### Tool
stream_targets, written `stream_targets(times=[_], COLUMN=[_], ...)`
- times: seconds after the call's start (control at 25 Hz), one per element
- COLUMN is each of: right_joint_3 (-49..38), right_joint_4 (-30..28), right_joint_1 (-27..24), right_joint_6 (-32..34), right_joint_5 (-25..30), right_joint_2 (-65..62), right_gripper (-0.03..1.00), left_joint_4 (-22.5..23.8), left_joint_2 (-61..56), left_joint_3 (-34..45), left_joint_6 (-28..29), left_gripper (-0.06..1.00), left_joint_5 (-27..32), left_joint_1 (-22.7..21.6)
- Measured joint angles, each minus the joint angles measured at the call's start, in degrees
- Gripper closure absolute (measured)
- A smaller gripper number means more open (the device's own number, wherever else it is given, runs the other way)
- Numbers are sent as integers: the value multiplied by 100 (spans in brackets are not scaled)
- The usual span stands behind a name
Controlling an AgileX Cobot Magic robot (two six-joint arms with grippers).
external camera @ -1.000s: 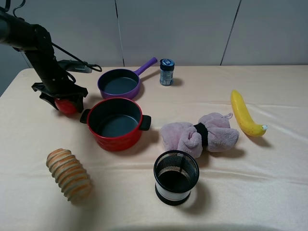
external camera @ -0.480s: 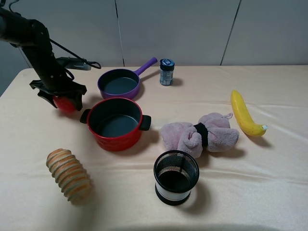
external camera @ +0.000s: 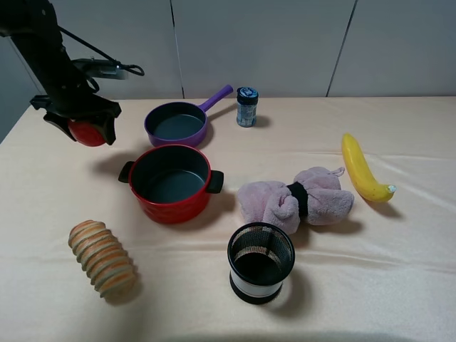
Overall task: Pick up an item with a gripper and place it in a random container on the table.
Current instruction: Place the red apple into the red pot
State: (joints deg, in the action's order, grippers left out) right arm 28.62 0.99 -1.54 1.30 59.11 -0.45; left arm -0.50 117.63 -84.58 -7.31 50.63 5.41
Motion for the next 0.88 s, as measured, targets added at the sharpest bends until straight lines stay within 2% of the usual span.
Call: stream_targets(times=[0.52, 0.88], right_joint_3=[0, 0], right_joint_4=[0, 0], right_joint_1=[0, 0], right_joint_6=[0, 0], right_joint_5=[0, 0], right_joint_2=[0, 0], right_gripper=[27, 27], left_joint_4=[0, 6], left_joint_2=[-11, -321], left_joint_3=[-891, -981], left_joint_6=[0, 0], left_gripper=[22, 22], left_joint_5=[1313, 1648], left_joint_1=[0, 0])
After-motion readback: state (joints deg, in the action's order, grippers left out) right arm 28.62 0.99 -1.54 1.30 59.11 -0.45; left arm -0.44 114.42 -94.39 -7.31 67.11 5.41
